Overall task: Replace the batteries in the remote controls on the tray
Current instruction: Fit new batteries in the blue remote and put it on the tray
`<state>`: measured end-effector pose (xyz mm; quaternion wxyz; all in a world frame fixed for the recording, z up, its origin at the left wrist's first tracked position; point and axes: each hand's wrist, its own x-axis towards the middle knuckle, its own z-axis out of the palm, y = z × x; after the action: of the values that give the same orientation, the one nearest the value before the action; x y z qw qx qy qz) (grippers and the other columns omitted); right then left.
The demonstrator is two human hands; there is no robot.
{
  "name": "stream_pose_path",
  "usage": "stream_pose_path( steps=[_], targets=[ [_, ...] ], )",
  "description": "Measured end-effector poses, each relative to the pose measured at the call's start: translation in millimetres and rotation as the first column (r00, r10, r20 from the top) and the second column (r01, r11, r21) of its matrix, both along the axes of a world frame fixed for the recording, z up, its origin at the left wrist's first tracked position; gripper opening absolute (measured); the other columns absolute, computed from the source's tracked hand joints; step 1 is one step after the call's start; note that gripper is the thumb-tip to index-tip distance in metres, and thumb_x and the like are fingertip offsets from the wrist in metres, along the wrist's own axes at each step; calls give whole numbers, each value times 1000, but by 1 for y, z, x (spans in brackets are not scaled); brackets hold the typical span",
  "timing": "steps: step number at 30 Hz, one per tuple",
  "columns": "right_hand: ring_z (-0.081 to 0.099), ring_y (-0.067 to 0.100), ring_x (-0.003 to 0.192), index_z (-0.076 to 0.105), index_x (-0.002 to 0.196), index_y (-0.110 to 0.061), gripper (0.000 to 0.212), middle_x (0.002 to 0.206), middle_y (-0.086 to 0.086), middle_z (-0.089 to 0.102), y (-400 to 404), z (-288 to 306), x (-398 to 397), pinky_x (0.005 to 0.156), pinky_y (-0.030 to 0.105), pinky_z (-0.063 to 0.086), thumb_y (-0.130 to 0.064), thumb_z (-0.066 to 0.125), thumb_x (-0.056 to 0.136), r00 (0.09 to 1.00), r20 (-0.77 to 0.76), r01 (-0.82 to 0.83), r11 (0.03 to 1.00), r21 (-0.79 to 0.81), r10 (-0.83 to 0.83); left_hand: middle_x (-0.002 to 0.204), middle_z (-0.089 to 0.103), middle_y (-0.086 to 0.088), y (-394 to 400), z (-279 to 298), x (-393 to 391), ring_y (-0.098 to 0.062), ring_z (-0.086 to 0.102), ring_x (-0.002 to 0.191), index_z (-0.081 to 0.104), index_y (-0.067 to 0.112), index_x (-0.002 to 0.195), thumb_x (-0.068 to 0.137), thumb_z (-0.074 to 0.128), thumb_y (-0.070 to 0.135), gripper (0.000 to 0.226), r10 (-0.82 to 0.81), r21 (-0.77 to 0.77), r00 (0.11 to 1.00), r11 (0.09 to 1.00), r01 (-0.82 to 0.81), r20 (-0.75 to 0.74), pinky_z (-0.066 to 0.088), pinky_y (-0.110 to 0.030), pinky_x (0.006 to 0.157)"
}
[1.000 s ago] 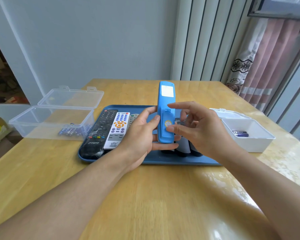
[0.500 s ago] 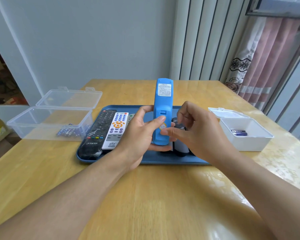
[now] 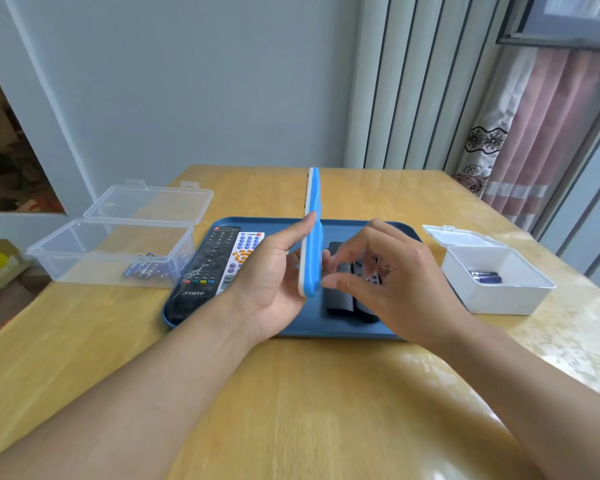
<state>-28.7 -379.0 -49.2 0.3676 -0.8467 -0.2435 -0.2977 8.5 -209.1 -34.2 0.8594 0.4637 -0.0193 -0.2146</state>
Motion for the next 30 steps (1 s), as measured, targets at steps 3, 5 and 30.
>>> stream_pose_path(
  steps=[3,5,30],
  targets=[
    [52,13,73,68,96,-29,33,91,-15,55,2,0,-2,65,19,42,-43,85,72,999,4,-41,995,-88,41,74,59,-2,0,-3,2,-14,62,64,63,12,98,87,73,30,24,25,76,1000,997,-25,11,50,-24,58],
    [56,9,82,70,108,-31,43,100,-16,54,4,-3,-2,69,28,49,-47,85,72,998,-8,-61,984,-164,61,81,66,-1,0,-5,4,-14,68,71,64,13,102,85,76,30,26,50,96,999,994,-52,19,53,-25,59],
    [74,9,87,81,95,-20,23,100,-5,78,30,-25,12,69,30,60,-24,84,74,970,204,193,936,-294,-135,156,45,4,45,-28,49,-22,23,152,50,28,147,106,41,20,42,-295,716,700,-70,-695,651,12,-47,124]
  ],
)
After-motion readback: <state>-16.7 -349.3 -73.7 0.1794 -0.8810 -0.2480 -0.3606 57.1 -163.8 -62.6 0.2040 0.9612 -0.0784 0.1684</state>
